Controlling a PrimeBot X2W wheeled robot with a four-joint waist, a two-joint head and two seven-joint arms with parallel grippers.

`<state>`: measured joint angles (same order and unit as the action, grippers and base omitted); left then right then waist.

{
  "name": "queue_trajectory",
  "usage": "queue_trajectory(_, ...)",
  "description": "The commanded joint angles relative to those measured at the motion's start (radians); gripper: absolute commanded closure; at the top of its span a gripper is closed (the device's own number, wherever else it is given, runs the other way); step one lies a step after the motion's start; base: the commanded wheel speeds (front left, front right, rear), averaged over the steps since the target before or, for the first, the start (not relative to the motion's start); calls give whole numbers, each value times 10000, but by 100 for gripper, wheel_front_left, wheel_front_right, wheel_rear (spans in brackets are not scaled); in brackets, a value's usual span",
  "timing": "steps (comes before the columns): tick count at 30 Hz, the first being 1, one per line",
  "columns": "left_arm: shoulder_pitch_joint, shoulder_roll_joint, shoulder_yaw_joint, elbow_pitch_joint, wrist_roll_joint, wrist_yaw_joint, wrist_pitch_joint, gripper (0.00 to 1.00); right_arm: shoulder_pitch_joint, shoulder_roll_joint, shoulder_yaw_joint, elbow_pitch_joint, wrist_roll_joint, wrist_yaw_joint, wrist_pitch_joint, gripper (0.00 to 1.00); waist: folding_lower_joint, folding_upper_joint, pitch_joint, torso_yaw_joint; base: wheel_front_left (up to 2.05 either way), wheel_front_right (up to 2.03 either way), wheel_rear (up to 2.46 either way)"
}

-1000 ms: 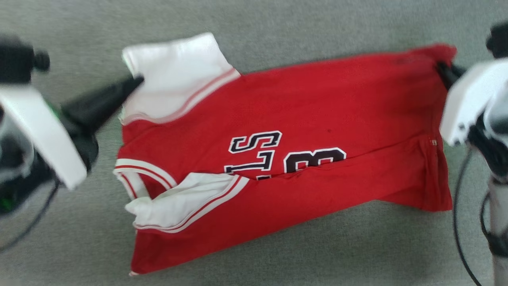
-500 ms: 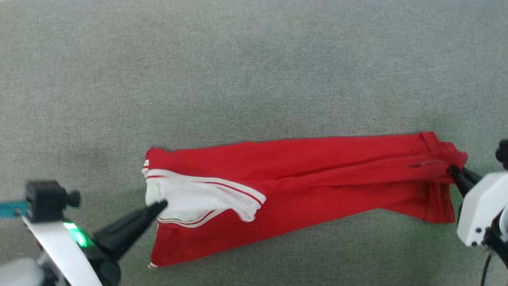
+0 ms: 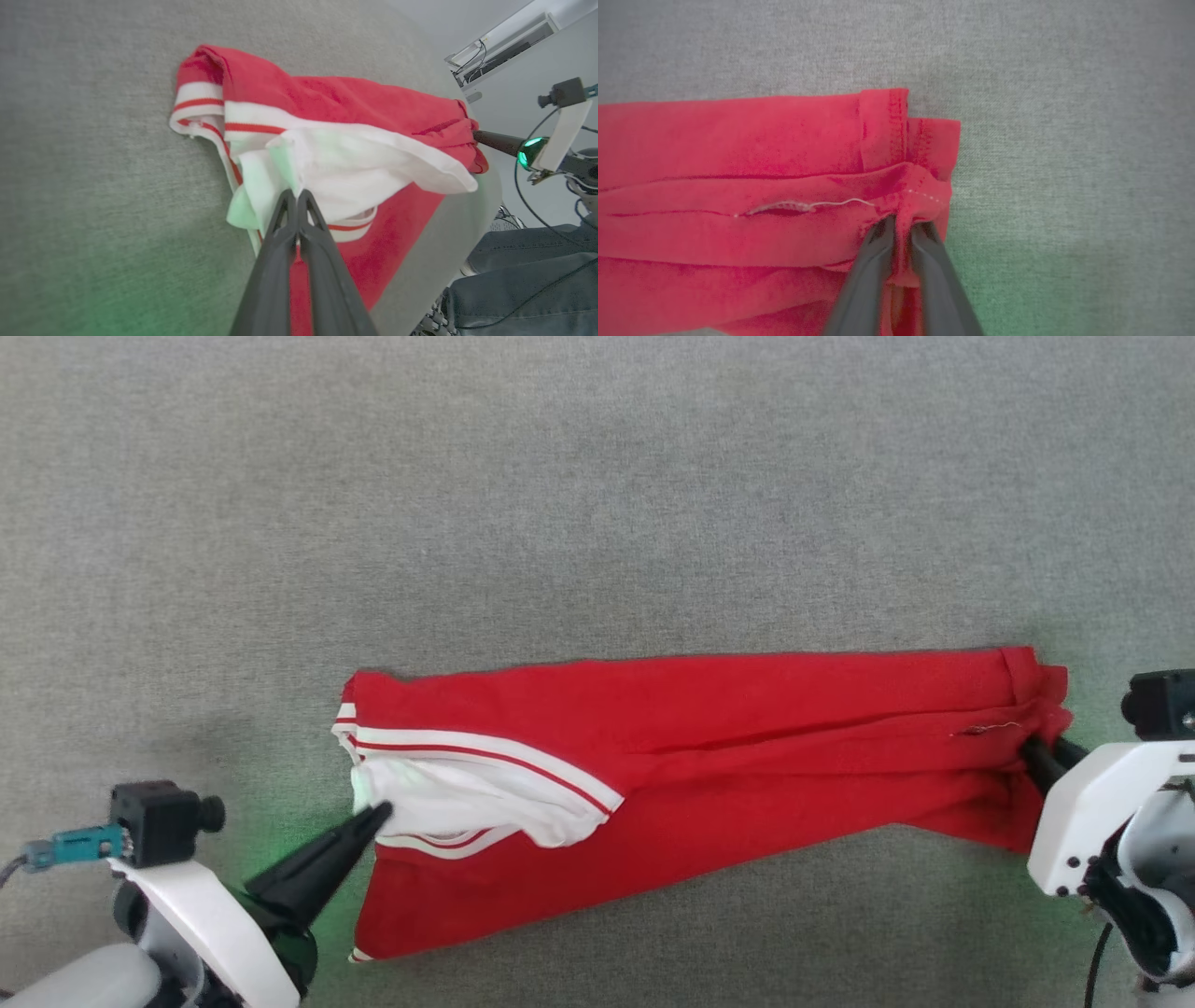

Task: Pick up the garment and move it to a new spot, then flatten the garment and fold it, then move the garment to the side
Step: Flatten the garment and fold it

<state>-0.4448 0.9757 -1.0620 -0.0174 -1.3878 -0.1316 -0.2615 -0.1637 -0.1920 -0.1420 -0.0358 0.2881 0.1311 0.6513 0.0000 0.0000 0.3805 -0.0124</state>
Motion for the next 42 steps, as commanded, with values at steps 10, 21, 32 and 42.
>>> queue_trajectory(10, 1812, -1555, 2640, 726, 1628, 24, -35, 0, 222, -246, -1014, 72, 477, -9, 662, 0, 0, 0, -717, 642, 0, 0, 0)
queue_trajectory(21, 3075, -3785, 5622, 1621, 4910, 24, -35, 0, 112, -326, -1433, 1807, 663, -8, 1243, 0, 0, 0, -1224, 1762, 0, 0, 0)
queue_trajectory(32, 3866, -5640, 7831, 1478, 8881, 24, -35, 0, -16, -129, -1558, 2856, 576, 28, 2169, 78, 0, 0, -1364, 2317, 0, 0, 0)
queue_trajectory(42, 3991, -6027, 8323, 1101, 9585, 24, -35, 0, -404, -120, -2186, 2738, 300, -28, 2113, 100, 0, 0, -1255, 2251, 0, 0, 0)
